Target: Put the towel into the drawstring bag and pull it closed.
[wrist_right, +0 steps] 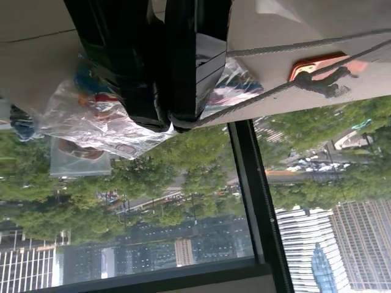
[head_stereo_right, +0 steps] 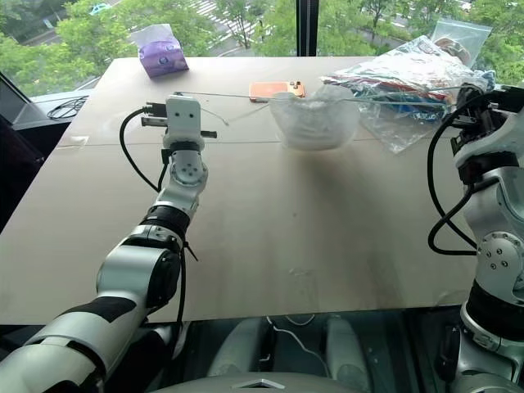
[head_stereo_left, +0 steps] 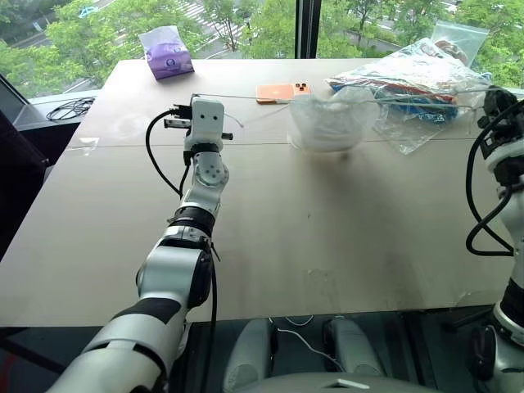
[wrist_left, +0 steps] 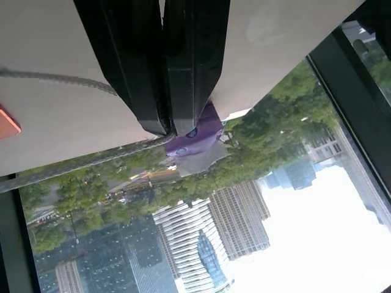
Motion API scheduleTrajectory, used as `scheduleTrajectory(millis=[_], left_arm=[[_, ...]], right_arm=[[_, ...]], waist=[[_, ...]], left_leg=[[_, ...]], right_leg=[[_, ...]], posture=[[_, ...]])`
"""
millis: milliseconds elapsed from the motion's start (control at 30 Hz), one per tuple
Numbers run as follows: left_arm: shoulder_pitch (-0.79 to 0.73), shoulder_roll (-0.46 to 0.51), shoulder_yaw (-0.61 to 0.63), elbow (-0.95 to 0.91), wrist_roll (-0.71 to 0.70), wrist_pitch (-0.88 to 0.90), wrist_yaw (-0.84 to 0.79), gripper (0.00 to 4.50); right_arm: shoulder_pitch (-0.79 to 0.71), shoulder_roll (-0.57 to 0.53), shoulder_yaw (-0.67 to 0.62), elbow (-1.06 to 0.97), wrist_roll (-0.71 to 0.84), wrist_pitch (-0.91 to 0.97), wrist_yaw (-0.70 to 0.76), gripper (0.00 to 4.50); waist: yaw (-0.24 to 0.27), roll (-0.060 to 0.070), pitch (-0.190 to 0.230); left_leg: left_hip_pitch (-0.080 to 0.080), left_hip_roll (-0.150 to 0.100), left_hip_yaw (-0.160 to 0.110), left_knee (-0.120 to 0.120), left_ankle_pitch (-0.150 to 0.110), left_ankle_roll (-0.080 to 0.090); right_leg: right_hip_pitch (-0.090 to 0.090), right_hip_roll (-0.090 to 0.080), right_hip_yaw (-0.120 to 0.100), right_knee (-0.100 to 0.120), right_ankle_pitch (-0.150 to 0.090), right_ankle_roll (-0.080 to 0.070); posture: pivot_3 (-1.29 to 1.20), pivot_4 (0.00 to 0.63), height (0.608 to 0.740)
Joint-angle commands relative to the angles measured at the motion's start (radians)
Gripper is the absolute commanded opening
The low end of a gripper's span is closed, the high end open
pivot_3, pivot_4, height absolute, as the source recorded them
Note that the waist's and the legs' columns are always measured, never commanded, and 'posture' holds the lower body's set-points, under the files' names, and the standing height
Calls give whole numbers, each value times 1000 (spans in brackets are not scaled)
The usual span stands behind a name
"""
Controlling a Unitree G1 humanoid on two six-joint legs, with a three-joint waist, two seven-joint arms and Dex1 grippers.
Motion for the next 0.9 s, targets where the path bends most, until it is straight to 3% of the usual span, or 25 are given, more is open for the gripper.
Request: scheduleTrajectory(millis=[33,333,733,800,900], left_arm=[[-4,33,28,-25,-12,25,44,47],[7,91,56,-9,-26,62,105,47],[20,156,96,22,-62,96,141,47],[16,136,112,25,-103,57,70,47],[14,65,124,5,-212,-42,-186,47]], right_arm=[[-16,-2,-69,10,-42,-51,-41,0],[-2,0,-91,60,-89,-46,-87,0],[2,18,-193,125,-153,-55,-276,0],[0,19,-161,122,-114,-42,-237,0],[24,11,-23,69,24,57,-65,0]], waist=[[0,0,0],[-1,0,0],[-2,0,0],[-2,0,0],[-5,0,0]], left_leg=[[0,0,0,0,0,0],[0,0,2,0,0,0],[0,0,3,0,0,0],[0,0,3,0,0,0],[0,0,4,0,0,0]], right_leg=[[0,0,0,0,0,0],[0,0,0,0,0,0],[0,0,0,1,0,0],[0,0,0,1,0,0],[0,0,0,1,0,0]], posture=[[0,150,740],[0,150,740],[0,150,740],[0,150,740],[0,150,740]])
